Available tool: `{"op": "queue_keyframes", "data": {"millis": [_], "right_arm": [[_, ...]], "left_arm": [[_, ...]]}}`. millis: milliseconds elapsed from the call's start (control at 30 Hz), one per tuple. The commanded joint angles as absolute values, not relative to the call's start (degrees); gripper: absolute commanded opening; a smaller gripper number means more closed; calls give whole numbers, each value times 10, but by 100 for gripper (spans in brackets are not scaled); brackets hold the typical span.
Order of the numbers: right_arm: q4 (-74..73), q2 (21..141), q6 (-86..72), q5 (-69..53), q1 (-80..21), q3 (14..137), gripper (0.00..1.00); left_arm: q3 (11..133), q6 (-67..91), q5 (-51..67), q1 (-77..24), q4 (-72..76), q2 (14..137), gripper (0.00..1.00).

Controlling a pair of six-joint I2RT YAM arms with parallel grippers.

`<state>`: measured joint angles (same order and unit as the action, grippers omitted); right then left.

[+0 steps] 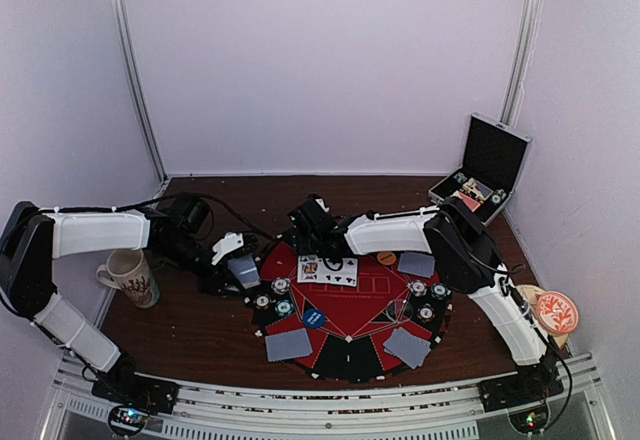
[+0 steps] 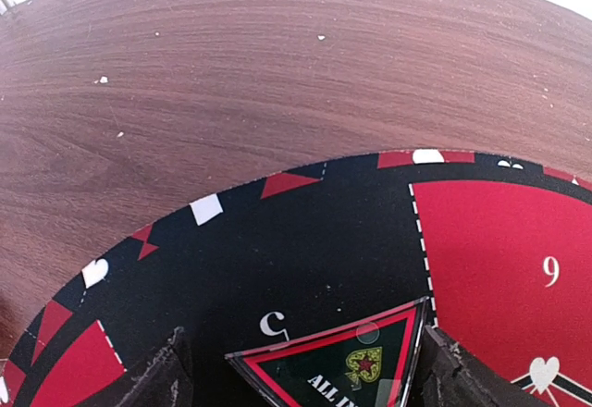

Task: Distribute texas hold em gaming equipment
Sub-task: Pick up the all-in button from position 5.

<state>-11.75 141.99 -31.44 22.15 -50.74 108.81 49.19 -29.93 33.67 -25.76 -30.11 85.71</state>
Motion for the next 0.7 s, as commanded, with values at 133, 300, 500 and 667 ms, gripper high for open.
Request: {"op": "queue_keyframes", "data": {"millis": [133,300,500,667], "right_arm": [[-141,1444,-337,234,-505,1118,81],[-147,1455,-336,242,-505,1126,77],[-166,1476,-333,246,-504,1152,75],[-181,1489,-330,253,-504,1162,75]], "left_arm": [[501,-307,350,-256,-295,844,35],[501,-308,350,-256,-295,843,35],[502,-308,350,-256,-295,844,35],[502,-308,351,-256,-296,844,35]]}}
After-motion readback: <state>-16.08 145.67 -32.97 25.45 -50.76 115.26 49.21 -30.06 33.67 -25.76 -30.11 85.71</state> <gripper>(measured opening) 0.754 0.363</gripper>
